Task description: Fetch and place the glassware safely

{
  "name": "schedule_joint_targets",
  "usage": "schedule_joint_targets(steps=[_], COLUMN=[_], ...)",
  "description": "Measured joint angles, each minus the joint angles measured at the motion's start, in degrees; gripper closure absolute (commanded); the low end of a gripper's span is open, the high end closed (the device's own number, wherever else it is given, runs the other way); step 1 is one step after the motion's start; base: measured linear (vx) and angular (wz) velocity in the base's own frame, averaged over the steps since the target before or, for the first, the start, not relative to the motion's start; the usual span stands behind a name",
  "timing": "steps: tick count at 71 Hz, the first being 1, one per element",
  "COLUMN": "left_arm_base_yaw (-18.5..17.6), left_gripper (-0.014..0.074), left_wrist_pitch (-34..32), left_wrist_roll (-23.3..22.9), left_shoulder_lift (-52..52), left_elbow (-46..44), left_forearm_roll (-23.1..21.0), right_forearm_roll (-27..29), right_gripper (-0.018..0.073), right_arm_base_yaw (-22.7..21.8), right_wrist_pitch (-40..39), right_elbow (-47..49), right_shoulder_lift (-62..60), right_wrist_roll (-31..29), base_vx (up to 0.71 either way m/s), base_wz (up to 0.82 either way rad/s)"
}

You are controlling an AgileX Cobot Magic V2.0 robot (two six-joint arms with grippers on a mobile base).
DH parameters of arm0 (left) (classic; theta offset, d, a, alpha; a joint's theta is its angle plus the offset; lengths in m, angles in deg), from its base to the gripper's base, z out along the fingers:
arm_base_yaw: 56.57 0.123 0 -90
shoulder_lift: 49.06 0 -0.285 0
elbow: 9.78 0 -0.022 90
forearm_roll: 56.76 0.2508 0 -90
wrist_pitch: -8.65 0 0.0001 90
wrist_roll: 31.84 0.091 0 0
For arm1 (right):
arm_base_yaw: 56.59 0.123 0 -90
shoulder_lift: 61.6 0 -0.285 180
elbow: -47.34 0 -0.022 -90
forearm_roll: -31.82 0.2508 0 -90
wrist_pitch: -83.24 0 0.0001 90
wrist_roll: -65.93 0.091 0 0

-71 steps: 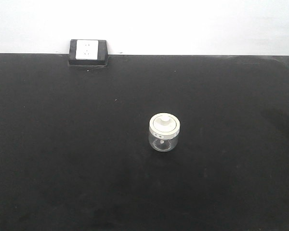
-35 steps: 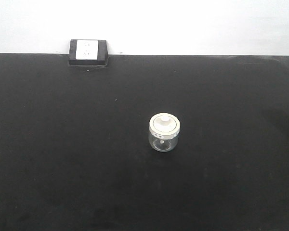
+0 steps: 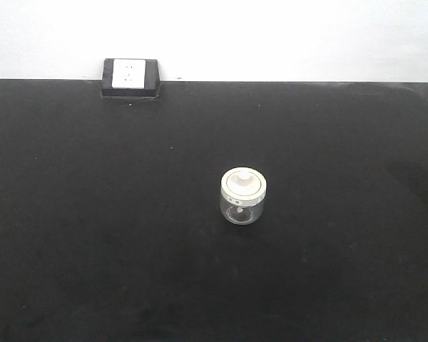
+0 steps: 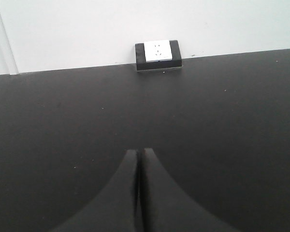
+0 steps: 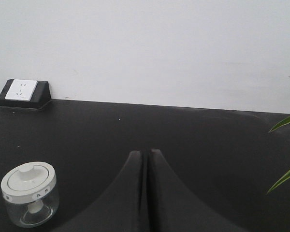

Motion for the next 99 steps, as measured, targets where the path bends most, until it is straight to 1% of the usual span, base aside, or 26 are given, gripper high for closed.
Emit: schedule_joint_targets(steps=[7,9,13,15,18,20,21,22,23,24,27,28,31,32,34,35,36,37,41,45,48,54,63,71,83,99], left_arm_base_yaw=[0.0,0.0,0.0,0.0,0.0,0.0,0.0,0.0,0.0,0.0,0.0,0.0,0.0,0.0,0.0,0.0,0.0,0.0,0.0,0.0,0.0,0.0,0.0,0.0,0.0,0.0], left_gripper=[0.0603,0.0603,0.0603,0.0603,0.0603,0.0603,0.0603,0.0603,0.0603,0.0603,0.0603,0.0603,0.0603,0.0603,0.0603,0.0603,0.0603,0.0603,0.0603,0.0603,0.0603,0.0603,0.0603,0.0603,0.0603,0.0603], left_wrist_pitch=[0.0,0.0,0.0,0.0,0.0,0.0,0.0,0.0,0.0,0.0,0.0,0.0,0.0,0.0,0.0,0.0,0.0,0.0,0.0,0.0,0.0,0.0,0.0,0.0,0.2,0.3], left_wrist_roll=[0.0,0.0,0.0,0.0,0.0,0.0,0.0,0.0,0.0,0.0,0.0,0.0,0.0,0.0,0.0,0.0,0.0,0.0,0.0,0.0,0.0,0.0,0.0,0.0,0.0,0.0], left_shoulder_lift=[0.0,0.0,0.0,0.0,0.0,0.0,0.0,0.0,0.0,0.0,0.0,0.0,0.0,0.0,0.0,0.0,0.0,0.0,0.0,0.0,0.0,0.0,0.0,0.0,0.0,0.0], left_elbow=[0.0,0.0,0.0,0.0,0.0,0.0,0.0,0.0,0.0,0.0,0.0,0.0,0.0,0.0,0.0,0.0,0.0,0.0,0.0,0.0,0.0,0.0,0.0,0.0,0.0,0.1], left_forearm_roll=[0.0,0.0,0.0,0.0,0.0,0.0,0.0,0.0,0.0,0.0,0.0,0.0,0.0,0.0,0.0,0.0,0.0,0.0,0.0,0.0,0.0,0.0,0.0,0.0,0.0,0.0], right_forearm_roll=[1.4,3.0,7.2,10.4,14.8,17.6,20.4,21.4,23.3,25.2,29.8,31.6,36.2,38.0,40.7,43.4,44.3,46.0,51.7,57.2,59.8,61.5,61.5,61.3,61.1,60.2], right_gripper=[0.0563,0.0563,0.0563,0.0563,0.0563,0.0563,0.0563,0.0563,0.0563,0.0563,0.0563,0.0563,0.0563,0.0563,0.0563,0.0563,0.0563,0.0563,0.0563,0.0563,0.0563,0.0563,0.0563,0.0563,0.0563,0.0563], right_arm_base_yaw=[0.0,0.0,0.0,0.0,0.0,0.0,0.0,0.0,0.0,0.0,-0.2,-0.3,-1.1,-1.3,-2.3,-2.9,-3.5,-4.2,-6.9,-9.8,-11.4,-12.7,-12.7,-11.8,-10.0,-8.9], right_wrist_pitch=[0.9,1.8,4.2,5.5,7.7,9.4,10.2,10.6,11.6,11.9,13.5,13.7,14.0,14.0,13.6,13.2,12.6,11.9,8.5,4.0,1.3,-3.4,-5.6,-5.6,-4.7,-1.5], right_elbow=[0.0,0.0,0.0,0.0,0.0,0.0,0.0,0.0,0.0,0.0,-0.1,-0.1,-0.4,-0.4,-0.8,-1.2,-1.3,-1.9,-3.8,-6.5,-8.3,-12.4,-17.6,-20.8,-21.1,-21.1], right_shoulder_lift=[0.0,0.0,0.0,0.0,0.0,0.0,0.0,0.0,0.0,0.0,0.0,0.0,0.0,0.0,0.0,0.0,0.0,0.0,-0.1,-0.9,-1.9,-5.0,-11.3,-17.5,-26.7,-28.0], right_wrist_roll=[-1.2,-1.9,-5.3,-7.2,-11.3,-15.2,-17.3,-18.4,-21.8,-23.0,-30.1,-31.3,-38.1,-39.1,-43.1,-45.0,-45.9,-48.5,-53.4,-57.1,-58.3,-59.6,-59.8,-59.8,-59.9,-59.9], base_vx=[0.0,0.0,0.0,0.0,0.0,0.0,0.0,0.0,0.0,0.0,0.0,0.0,0.0,0.0,0.0,0.0,0.0,0.0,0.0,0.0,0.0,0.0,0.0,0.0,0.0,0.0], base_wz=[0.0,0.0,0.0,0.0,0.0,0.0,0.0,0.0,0.0,0.0,0.0,0.0,0.0,0.0,0.0,0.0,0.0,0.0,0.0,0.0,0.0,0.0,0.0,0.0,0.0,0.0])
